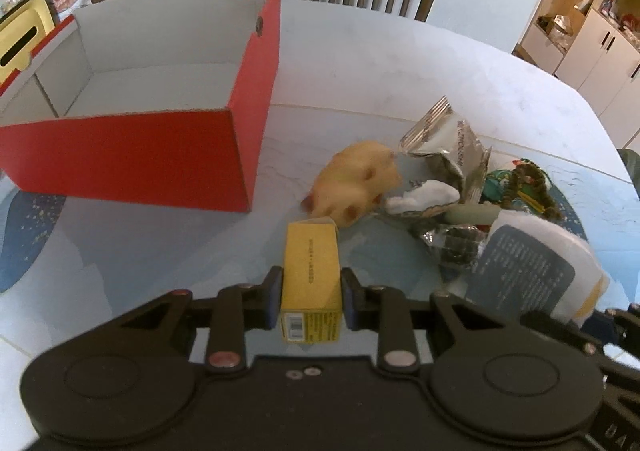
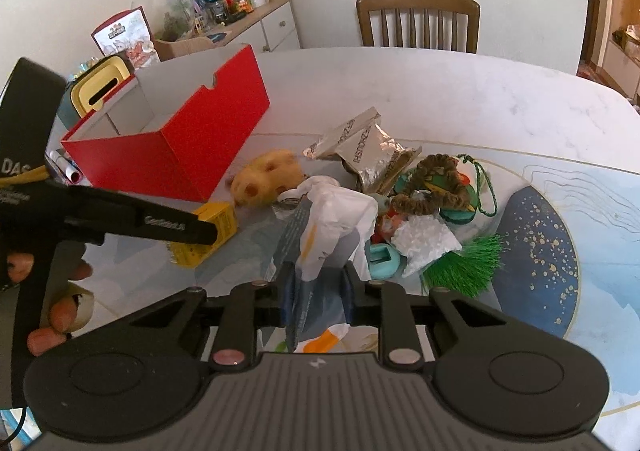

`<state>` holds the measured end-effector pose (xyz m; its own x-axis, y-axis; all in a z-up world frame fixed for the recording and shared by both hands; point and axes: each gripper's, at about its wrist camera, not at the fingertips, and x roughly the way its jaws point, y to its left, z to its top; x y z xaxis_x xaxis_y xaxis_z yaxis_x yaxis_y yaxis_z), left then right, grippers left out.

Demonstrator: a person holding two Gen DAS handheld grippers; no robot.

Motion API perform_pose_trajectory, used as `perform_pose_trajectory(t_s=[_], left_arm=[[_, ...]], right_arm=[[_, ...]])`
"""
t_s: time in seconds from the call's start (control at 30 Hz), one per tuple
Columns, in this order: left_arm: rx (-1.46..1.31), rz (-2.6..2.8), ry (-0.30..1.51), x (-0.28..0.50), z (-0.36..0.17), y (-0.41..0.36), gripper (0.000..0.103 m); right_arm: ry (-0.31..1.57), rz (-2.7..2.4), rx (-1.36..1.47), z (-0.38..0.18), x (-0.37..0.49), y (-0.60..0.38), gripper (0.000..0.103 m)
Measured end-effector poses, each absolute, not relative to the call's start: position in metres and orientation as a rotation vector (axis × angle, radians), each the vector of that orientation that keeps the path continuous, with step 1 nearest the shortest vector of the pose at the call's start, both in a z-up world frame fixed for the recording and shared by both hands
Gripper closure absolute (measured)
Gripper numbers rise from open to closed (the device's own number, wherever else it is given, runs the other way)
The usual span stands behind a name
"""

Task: Organize objects
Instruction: 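Grasp the yellow box with the left tool while the right tool grasps the white plastic bag, then carry the yellow box and white bag into the red box and release both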

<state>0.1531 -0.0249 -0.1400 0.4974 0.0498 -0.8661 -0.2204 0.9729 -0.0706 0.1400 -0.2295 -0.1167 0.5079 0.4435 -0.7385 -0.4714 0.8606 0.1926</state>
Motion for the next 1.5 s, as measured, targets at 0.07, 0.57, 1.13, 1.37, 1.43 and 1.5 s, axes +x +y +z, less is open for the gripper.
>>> perform_pose_trajectory(t_s=[0.07,0.57,1.13,1.37,1.43,1.5], left_arm=[[-0.161,0.165,1.026,0.150,-0.140,-0.024,0.076],[-0.260,0.102,0.922,0.119,-0.084,0.007,0.076],[-0.318,0.105,0.789,0.143,-0.028,0.090,0.076],[-0.305,0.144,0.755,0.160,-0.023,0.136,0.076],[-0.296,0.157,0.757,0.168,-0.026,0.148,0.076],[-0.289,0.169,0.767,0.175,-0.030,0.160,0.076]], right_arm=[[0.868,0.552,-0.038,-0.113,0.138,-0.230,0.080],[0.845,0.597,-0.017,-0.071,0.138,-0.206,0.080],[0.784,0.635,-0.050,-0.010,0.168,-0.109,0.080],[0.784,0.644,-0.064,-0.001,0.189,-0.052,0.080],[0.796,0.645,-0.071,-0.003,0.196,-0.035,0.080],[0.806,0.640,-0.087,-0.007,0.203,-0.018,0.080]])
